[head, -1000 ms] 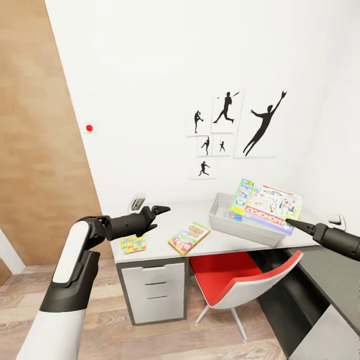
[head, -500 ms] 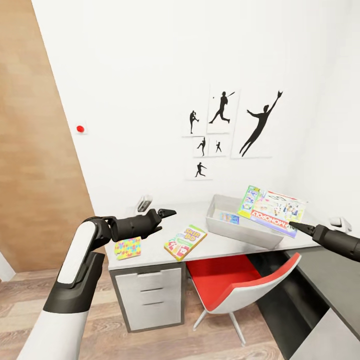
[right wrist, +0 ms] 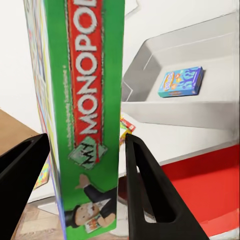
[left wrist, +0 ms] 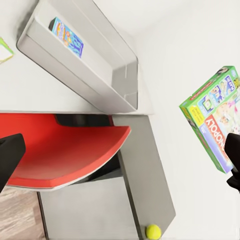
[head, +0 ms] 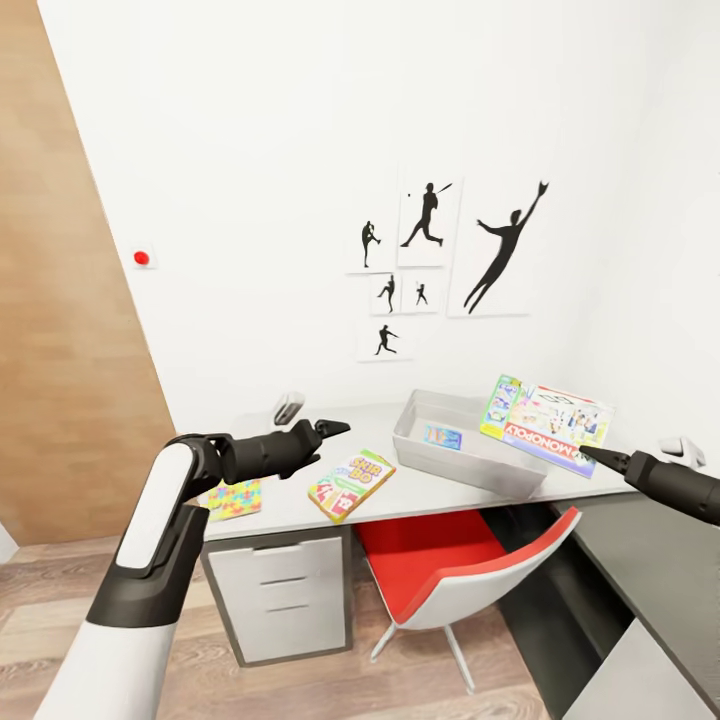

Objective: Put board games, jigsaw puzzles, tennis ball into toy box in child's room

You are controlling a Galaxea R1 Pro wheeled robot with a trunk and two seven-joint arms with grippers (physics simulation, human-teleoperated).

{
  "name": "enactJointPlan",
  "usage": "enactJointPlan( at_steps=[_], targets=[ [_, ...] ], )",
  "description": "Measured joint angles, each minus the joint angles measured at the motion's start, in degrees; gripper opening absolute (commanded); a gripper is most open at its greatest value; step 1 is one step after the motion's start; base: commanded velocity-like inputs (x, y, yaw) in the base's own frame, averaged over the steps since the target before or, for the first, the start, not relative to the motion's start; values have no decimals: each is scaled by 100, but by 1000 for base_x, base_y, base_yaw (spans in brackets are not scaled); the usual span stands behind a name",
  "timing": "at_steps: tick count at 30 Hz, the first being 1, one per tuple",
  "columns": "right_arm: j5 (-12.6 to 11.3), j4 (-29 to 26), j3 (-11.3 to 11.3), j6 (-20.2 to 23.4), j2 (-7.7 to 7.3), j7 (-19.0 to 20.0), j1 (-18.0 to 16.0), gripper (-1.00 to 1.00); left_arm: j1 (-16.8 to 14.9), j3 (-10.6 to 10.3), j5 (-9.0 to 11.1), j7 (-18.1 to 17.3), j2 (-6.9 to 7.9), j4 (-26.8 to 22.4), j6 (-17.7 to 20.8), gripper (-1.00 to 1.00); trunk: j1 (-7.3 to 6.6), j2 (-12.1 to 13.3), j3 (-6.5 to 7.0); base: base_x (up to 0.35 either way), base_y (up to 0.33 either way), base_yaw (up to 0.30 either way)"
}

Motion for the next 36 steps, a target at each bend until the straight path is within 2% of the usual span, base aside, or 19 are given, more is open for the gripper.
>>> enactJointPlan(
  at_steps=[20, 29, 36],
  targets=[
    [19, -27, 11, -2, 4, -16, 12, -100, 75, 116, -41, 0, 10, 8, -5, 100, -2, 0, 0, 185, -256, 0],
    [14, -83, 60, -4, 14, 3, 33, -100, 115, 124, -44, 0, 10, 12, -3, 100, -2, 0, 0, 281, -74, 0],
    [-14, -89, 75, 0, 33, 21, 58, -100, 121, 131, -43, -5, 7, 13, -3, 100, 0, 0, 0, 104, -9, 0]
  ],
)
